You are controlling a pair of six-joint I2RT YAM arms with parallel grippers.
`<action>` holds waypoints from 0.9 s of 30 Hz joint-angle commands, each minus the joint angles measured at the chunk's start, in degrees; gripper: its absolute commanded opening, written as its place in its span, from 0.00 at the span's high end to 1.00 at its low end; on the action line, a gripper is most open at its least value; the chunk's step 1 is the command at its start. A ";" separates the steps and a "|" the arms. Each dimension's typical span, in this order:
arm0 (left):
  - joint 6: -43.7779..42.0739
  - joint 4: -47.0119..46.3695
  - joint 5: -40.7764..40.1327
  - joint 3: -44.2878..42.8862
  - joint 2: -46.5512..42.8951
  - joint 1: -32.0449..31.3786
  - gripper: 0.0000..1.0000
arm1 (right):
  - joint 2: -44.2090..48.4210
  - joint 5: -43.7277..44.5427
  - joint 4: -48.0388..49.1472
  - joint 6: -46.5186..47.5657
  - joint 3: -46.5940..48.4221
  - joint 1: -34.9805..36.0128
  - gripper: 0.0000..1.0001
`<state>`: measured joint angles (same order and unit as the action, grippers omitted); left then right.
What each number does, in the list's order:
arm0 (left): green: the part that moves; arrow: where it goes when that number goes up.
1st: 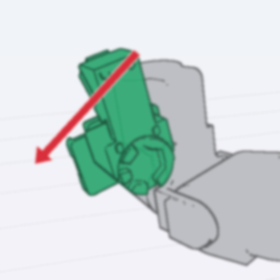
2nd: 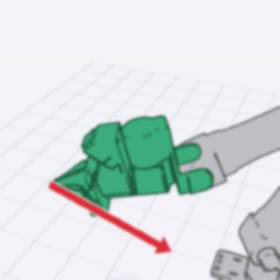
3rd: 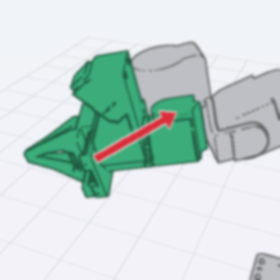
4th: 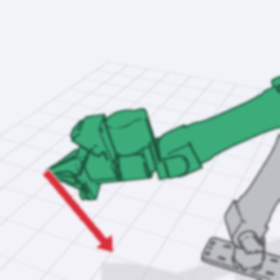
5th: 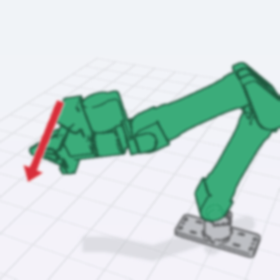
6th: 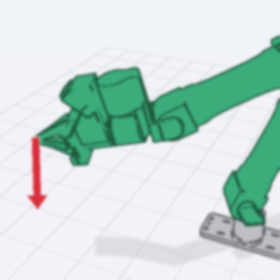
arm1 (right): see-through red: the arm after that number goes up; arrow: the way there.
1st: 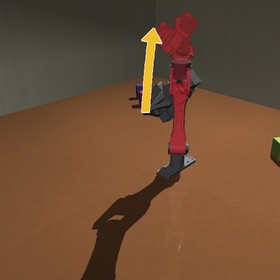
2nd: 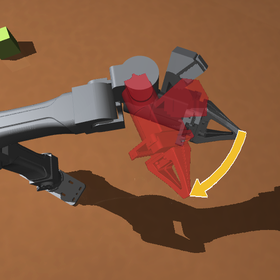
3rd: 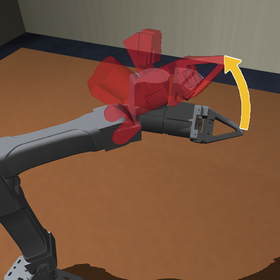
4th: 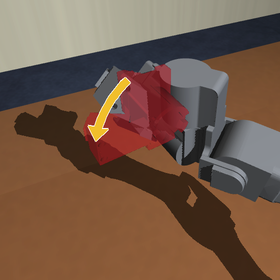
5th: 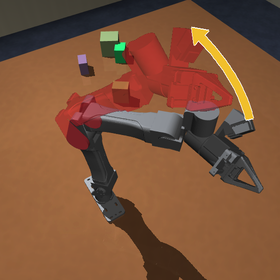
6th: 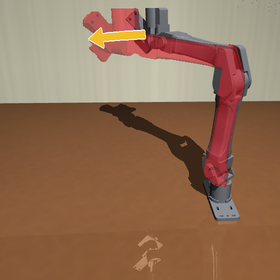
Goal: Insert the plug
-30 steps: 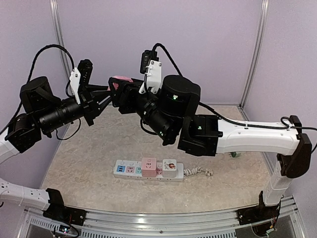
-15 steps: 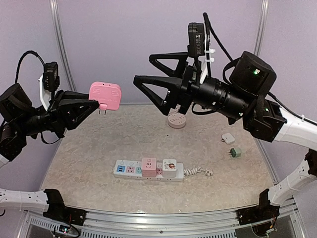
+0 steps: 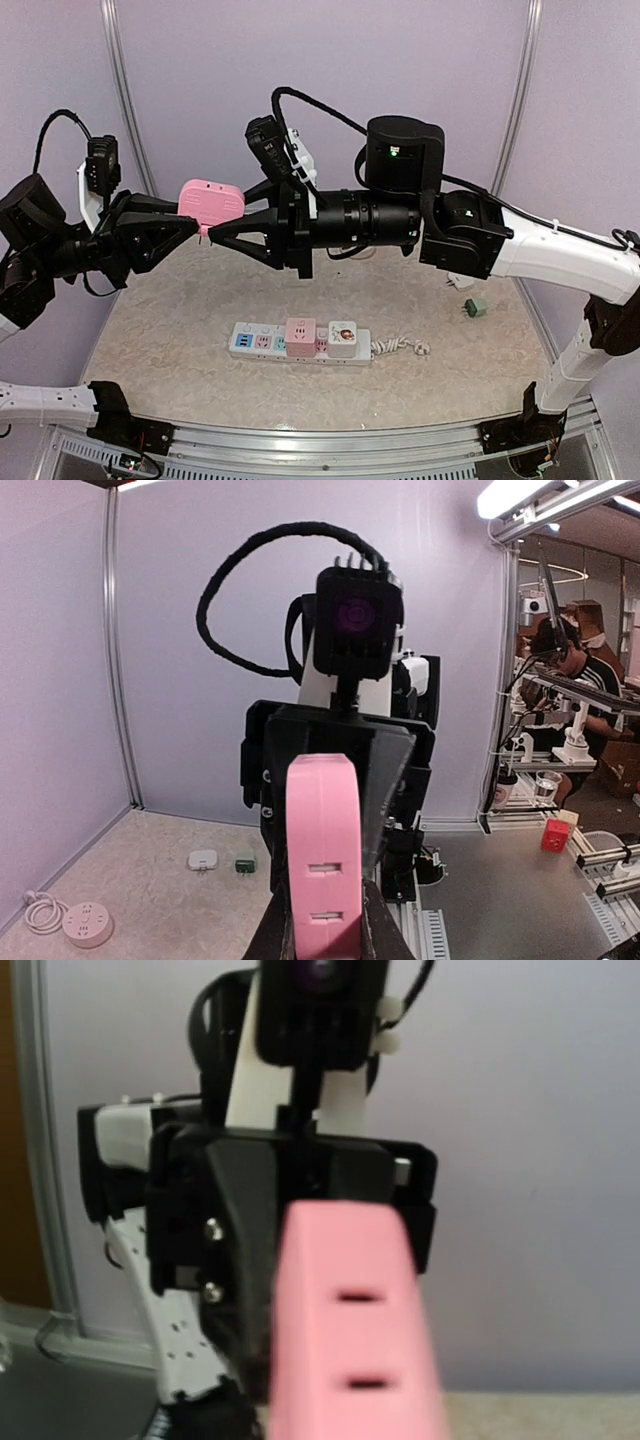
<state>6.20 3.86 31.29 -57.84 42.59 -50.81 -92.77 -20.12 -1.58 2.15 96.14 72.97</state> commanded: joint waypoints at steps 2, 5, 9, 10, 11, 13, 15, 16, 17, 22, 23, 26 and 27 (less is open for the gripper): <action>-0.02 -0.96 0.84 1.03 -0.88 0.49 1.00 | 0.50 -1.55 -1.56 -0.28 1.76 0.03 0.96; -0.71 -0.75 0.35 1.77 -1.01 0.82 1.00 | 0.94 -0.43 -1.64 -0.56 1.34 -0.02 1.00; -4.29 1.50 -2.99 3.21 -1.92 1.99 0.53 | 1.76 3.97 -4.69 -1.00 1.50 -0.01 1.00; -5.67 2.63 -4.16 3.64 -2.23 2.52 0.36 | 1.93 5.84 -6.00 -1.24 1.55 -0.06 1.00; -8.70 3.94 -5.33 4.15 -2.89 3.08 0.27 | 2.21 8.13 -7.45 -1.53 1.63 -0.17 1.00; -13.96 6.65 -7.70 5.42 -4.09 4.22 0.19 | 2.65 10.73 -10.39 -2.04 1.72 -0.35 1.00; -18.31 9.49 -9.59 7.03 -6.04 5.85 0.15 | 3.06 12.95 -13.75 -2.03 1.69 -0.41 1.00; -20.33 11.25 -9.89 7.78 -7.08 6.88 0.14 | 3.24 14.14 -15.48 -2.84 1.64 -0.48 1.00; -21.55 13.04 -10.18 8.38 -7.74 7.95 0.13 | 3.36 15.15 -17.18 -3.67 1.42 -0.58 1.00; -21.60 24.54 -6.86 9.36 -10.26 14.99 0.10 | 3.66 15.83 -22.49 -4.96 -0.75 -2.26 1.00; -21.28 25.71 -5.24 9.66 -10.95 16.59 0.10 | 3.62 15.71 -23.02 -4.80 -1.33 -2.63 1.00; -20.81 26.14 -1.65 11.52 -13.14 20.74 0.11 | 4.42 14.13 -20.62 -4.08 -4.99 -3.48 1.00; -20.67 25.42 -0.52 12.26 -14.06 22.00 0.11 | 4.59 13.45 -19.80 -4.09 -5.84 -3.65 1.00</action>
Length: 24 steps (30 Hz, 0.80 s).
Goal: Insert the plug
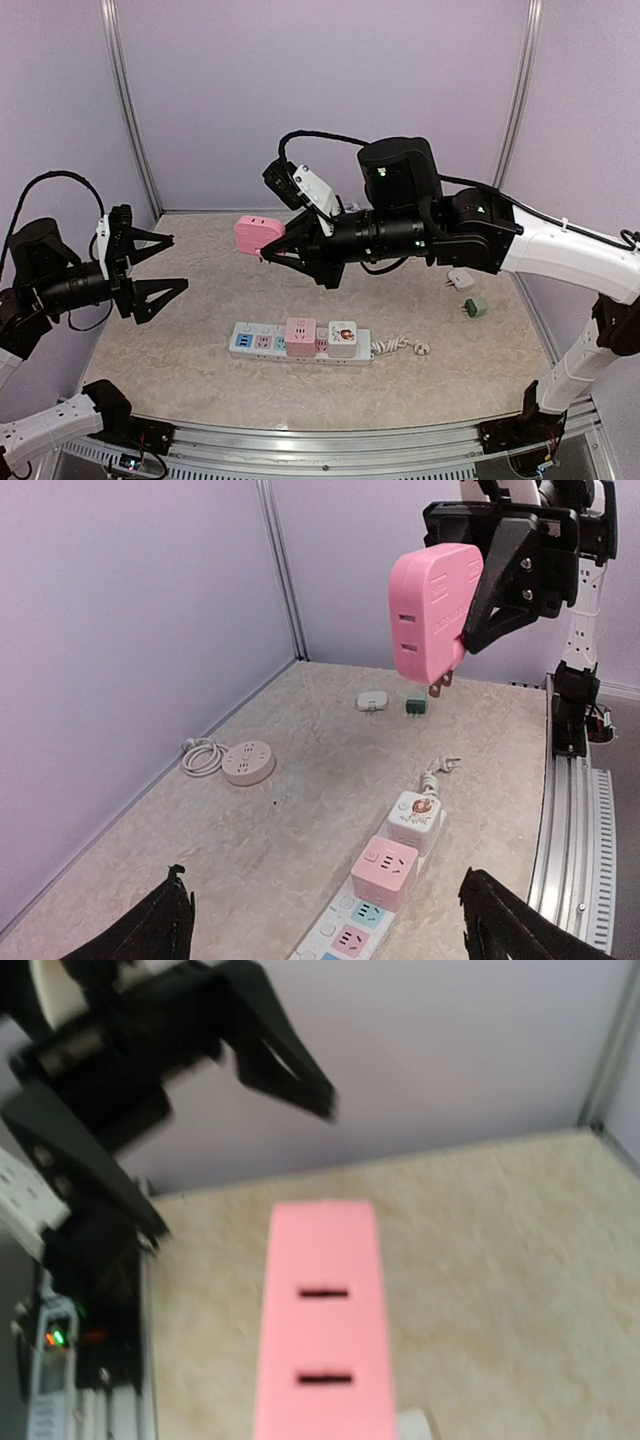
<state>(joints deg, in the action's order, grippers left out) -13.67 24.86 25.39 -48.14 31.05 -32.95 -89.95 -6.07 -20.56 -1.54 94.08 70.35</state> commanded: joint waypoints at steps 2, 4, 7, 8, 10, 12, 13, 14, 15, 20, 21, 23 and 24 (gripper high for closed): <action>-0.12 2.94 6.60 3.47 -3.64 6.37 0.11 | 1.47 -1.66 -0.87 -0.65 -3.93 -1.24 1.00; -0.64 2.33 6.87 3.72 -3.78 7.30 0.11 | 0.92 -1.27 -1.75 -0.36 -3.72 -1.30 1.00; -2.61 3.00 7.31 3.91 -3.24 7.34 0.11 | 1.07 -1.69 -0.10 -0.21 -6.29 -1.64 1.00; -2.40 3.00 7.45 4.31 -3.16 7.29 0.13 | 1.32 -2.05 0.75 -0.35 -7.38 -1.89 1.00; -0.30 2.30 7.70 5.47 -3.42 7.08 0.15 | 1.69 -2.50 2.22 -0.23 -9.40 -2.24 1.00; -0.01 3.98 8.63 5.23 -3.29 6.31 0.17 | 1.86 -3.18 2.92 0.42 -10.75 -2.74 1.00; -0.19 4.89 7.67 4.79 -2.92 5.59 0.17 | 1.88 -4.10 3.17 0.65 -11.29 -3.25 1.00; -0.21 5.49 6.01 4.15 -2.73 4.80 0.17 | 1.74 -5.54 3.23 0.74 -11.67 -3.98 1.00; -0.62 5.85 4.48 3.66 -2.47 4.09 0.17 | 1.59 -6.82 3.09 0.86 -11.92 -4.87 1.00; -4.77 5.13 -1.23 3.75 -0.03 -4.07 0.18 | 3.36 -10.65 4.63 3.46 -16.06 -7.25 1.00; -4.32 2.54 -1.36 5.44 0.44 -5.19 0.18 | 3.88 -11.53 5.83 3.74 -18.05 -7.62 1.00; -2.87 -5.23 0.18 10.07 2.09 -5.87 0.18 | 4.10 -12.83 7.89 4.08 -19.98 -8.45 1.00; -2.18 -9.43 1.63 12.23 3.14 -5.94 0.18 | 3.73 -13.94 8.70 3.98 -20.52 -9.11 1.00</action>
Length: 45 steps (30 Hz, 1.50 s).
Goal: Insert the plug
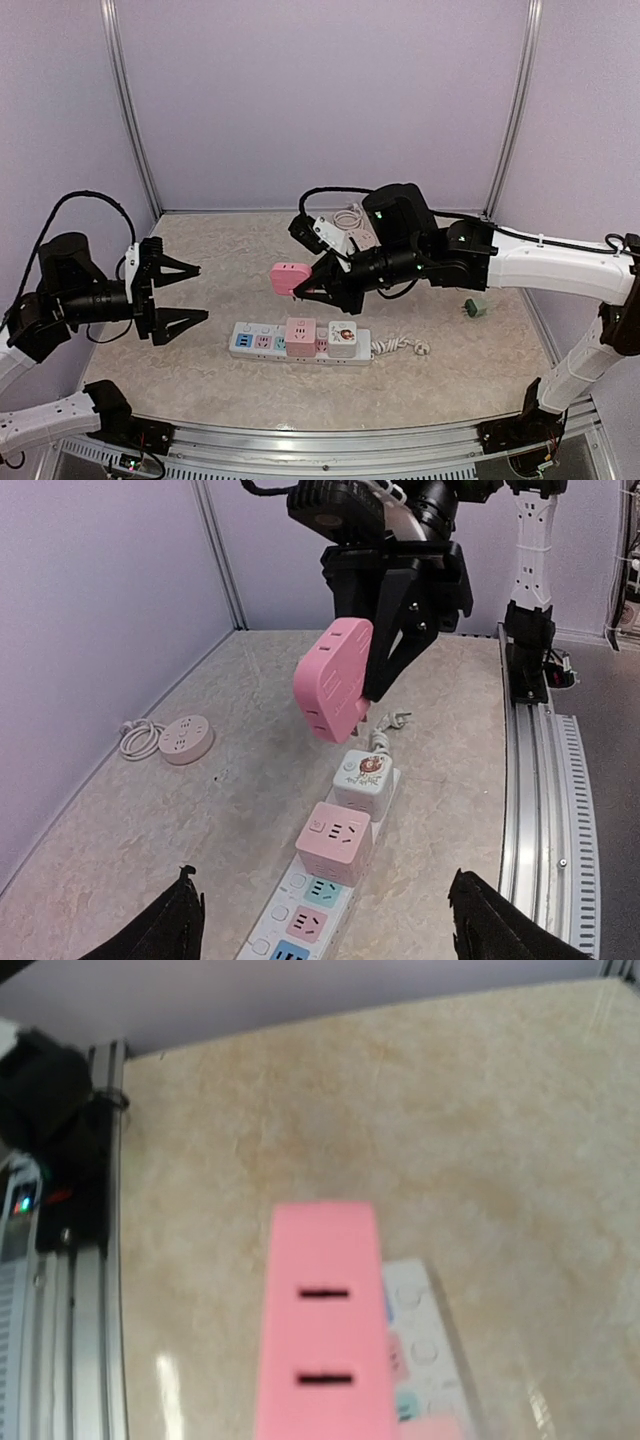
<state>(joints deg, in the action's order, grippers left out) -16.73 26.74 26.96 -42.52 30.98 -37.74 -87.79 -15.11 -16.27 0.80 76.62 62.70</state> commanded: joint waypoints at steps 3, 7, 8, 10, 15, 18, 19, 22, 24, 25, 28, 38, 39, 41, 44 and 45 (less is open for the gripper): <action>0.81 -24.89 5.98 10.74 11.24 -1.37 0.18 | -0.40 -7.74 5.19 2.25 -2.98 -3.12 1.00; 5.65 -51.17 10.89 14.86 25.08 -1.46 0.22 | -1.68 -8.86 8.54 4.26 -4.70 -3.79 1.00; 6.00 -57.00 11.15 16.86 27.39 -1.53 0.26 | -1.89 -9.27 9.97 4.87 -5.34 -3.81 1.00; 6.15 -59.82 13.35 17.16 30.35 -1.04 0.32 | -2.82 -10.03 10.74 6.75 -5.59 -3.90 1.00; 7.19 -67.51 24.47 16.76 39.86 2.76 0.33 | -4.20 -9.90 10.09 9.47 -6.18 -4.24 1.00; 5.13 -71.92 28.24 17.68 43.25 3.43 0.33 | -4.28 -10.06 12.31 11.14 -8.34 -4.39 1.00; 4.44 -73.20 29.02 17.86 44.43 3.53 0.33 | -4.52 -9.48 12.73 12.00 -8.86 -4.41 1.00; 1.89 -73.97 29.80 18.17 46.10 3.79 0.34 | -5.27 -8.89 14.16 13.59 -10.28 -4.84 1.00; 1.14 -74.11 30.85 18.18 46.63 3.90 0.34 | -5.46 -9.28 15.47 14.25 -11.42 -5.02 1.00; 0.74 -74.11 31.37 18.32 46.82 3.90 0.34 | -5.58 -9.38 16.02 14.40 -12.27 -5.19 1.00; -1.13 -74.35 33.22 18.94 47.98 3.77 0.38 | -6.08 -10.32 20.25 14.39 -14.34 -5.69 1.00; -1.08 -80.70 27.68 20.10 51.97 1.05 0.53 | -9.64 -14.38 28.03 11.95 -16.60 -7.41 1.00; -0.24 -81.30 25.85 20.19 52.09 0.70 0.53 | -9.63 -14.26 28.12 11.97 -16.73 -7.42 1.00; 2.09 -82.31 22.33 20.21 52.37 0.19 0.52 | -9.25 -14.78 29.45 11.84 -17.92 -7.39 1.00; 4.18 -83.02 20.00 20.04 53.43 -0.03 0.52 | -8.67 -16.18 31.63 11.61 -19.56 -7.37 1.00; 4.33 -83.12 19.95 19.98 53.68 -0.13 0.52 | -8.74 -16.63 31.73 11.64 -19.75 -7.40 1.00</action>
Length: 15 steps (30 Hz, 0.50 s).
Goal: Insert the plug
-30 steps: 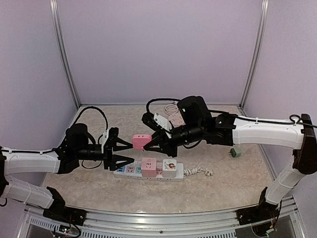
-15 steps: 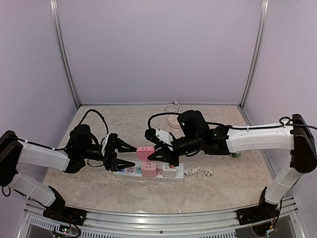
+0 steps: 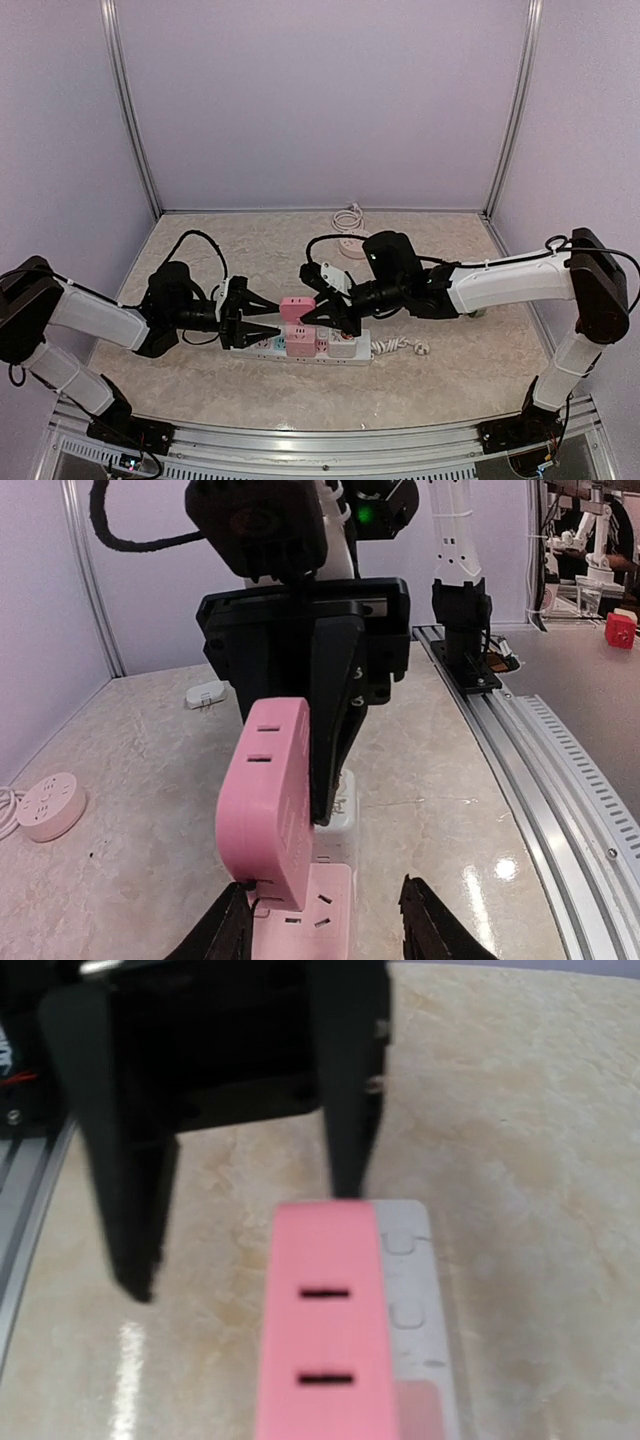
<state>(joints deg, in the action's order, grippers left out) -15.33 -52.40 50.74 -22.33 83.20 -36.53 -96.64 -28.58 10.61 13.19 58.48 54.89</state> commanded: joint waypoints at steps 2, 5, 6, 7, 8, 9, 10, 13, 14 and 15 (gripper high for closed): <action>2.96 -4.14 -4.20 -0.41 1.86 -1.52 0.52 | -0.25 -4.32 4.78 -0.46 -1.55 0.41 1.00; 2.74 -4.78 -3.94 -0.60 2.60 -1.59 0.52 | -0.65 -5.29 5.76 -0.73 -1.54 0.39 1.00; 2.71 -5.12 -3.81 -0.69 2.94 -1.61 0.53 | -0.76 -5.56 6.18 -0.79 -1.53 0.39 1.00; 2.75 -5.54 -3.63 -0.89 3.26 -1.61 0.54 | -0.85 -5.73 6.37 -0.77 -1.48 0.41 1.00; 2.75 -6.05 -3.32 -1.02 3.80 -1.61 0.57 | -1.04 -5.74 6.45 -0.76 -1.32 0.39 1.00; 2.84 -6.65 -3.18 -1.17 4.12 -1.61 0.59 | -1.27 -5.85 6.32 -0.69 -1.10 0.37 1.00; 2.84 -7.21 -3.18 -1.33 4.44 -1.73 0.63 | -1.46 -6.01 6.06 -0.71 -0.90 0.39 1.00; 3.16 -8.51 -2.90 -1.66 4.99 -2.04 0.78 | -1.92 -6.52 5.72 -0.94 -0.78 0.40 1.00; 3.30 -8.78 -2.80 -1.71 5.10 -2.05 0.81 | -2.03 -6.31 5.62 -0.97 -0.86 0.43 1.00; 3.47 -9.00 -2.61 -1.67 5.32 -2.05 0.82 | -2.08 -6.03 5.56 -0.98 -1.09 0.35 1.00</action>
<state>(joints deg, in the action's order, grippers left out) -12.43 -58.11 47.57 -22.85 87.55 -38.11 -97.49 -33.69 15.33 12.73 57.36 54.98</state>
